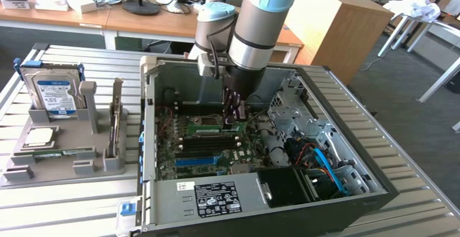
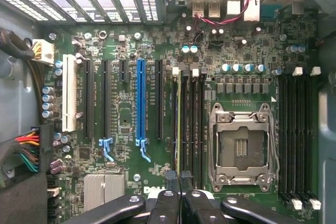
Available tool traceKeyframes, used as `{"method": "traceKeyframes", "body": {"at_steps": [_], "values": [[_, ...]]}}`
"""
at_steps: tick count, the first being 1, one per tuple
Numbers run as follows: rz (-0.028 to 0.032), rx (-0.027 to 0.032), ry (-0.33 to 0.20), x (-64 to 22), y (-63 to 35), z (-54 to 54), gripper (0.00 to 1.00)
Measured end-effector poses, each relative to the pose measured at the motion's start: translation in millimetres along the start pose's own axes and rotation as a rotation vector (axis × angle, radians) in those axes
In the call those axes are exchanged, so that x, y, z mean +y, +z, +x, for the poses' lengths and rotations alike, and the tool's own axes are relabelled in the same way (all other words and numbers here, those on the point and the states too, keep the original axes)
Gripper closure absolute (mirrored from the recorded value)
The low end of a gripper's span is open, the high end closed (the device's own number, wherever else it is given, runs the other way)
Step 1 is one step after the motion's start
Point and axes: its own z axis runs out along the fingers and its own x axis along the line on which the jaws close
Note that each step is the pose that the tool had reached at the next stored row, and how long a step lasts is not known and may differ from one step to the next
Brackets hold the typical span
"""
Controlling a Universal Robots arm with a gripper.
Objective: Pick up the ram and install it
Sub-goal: 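Insert the ram into the slot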
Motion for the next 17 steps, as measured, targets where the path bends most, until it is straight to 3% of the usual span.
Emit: {"method": "traceKeyframes", "body": {"at_steps": [17], "values": [[0.0021, 0.0, 0.0, -0.2, 11.1, -0.1, 0.88]]}}
